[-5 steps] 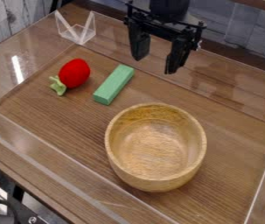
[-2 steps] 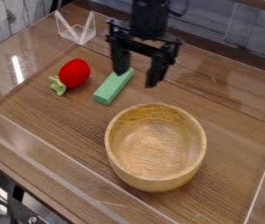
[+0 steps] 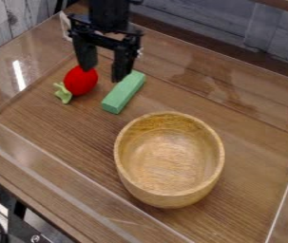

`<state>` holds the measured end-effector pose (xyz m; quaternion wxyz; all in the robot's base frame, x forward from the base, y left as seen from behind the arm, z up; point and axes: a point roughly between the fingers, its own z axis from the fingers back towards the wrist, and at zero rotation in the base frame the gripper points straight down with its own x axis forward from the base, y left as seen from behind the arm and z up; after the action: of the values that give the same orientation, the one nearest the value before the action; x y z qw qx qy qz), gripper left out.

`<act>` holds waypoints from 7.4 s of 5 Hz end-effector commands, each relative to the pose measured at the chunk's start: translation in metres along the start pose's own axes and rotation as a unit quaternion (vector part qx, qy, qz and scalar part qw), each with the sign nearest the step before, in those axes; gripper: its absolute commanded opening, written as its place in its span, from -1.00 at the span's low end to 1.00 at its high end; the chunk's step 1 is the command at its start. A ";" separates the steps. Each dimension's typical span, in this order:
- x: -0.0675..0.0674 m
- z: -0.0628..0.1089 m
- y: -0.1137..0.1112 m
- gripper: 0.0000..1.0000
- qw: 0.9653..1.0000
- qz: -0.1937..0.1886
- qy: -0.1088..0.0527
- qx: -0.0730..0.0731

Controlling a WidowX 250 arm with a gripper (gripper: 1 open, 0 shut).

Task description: Move the red fruit to the right

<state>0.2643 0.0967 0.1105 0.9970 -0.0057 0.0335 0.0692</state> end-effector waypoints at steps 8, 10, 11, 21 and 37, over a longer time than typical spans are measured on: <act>0.047 -0.040 0.073 1.00 0.986 0.157 -0.059 0.004; 0.053 -0.040 0.066 1.00 0.990 0.124 -0.062 -0.001; 0.061 -0.050 0.057 1.00 0.993 0.103 -0.061 0.001; 0.085 0.031 0.002 -1.00 0.987 0.087 -0.135 -0.006; 0.065 -0.022 -0.195 -1.00 0.991 -0.038 -0.124 -0.036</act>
<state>0.3489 -0.0849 0.0608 0.9975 -0.0240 -0.0571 0.0343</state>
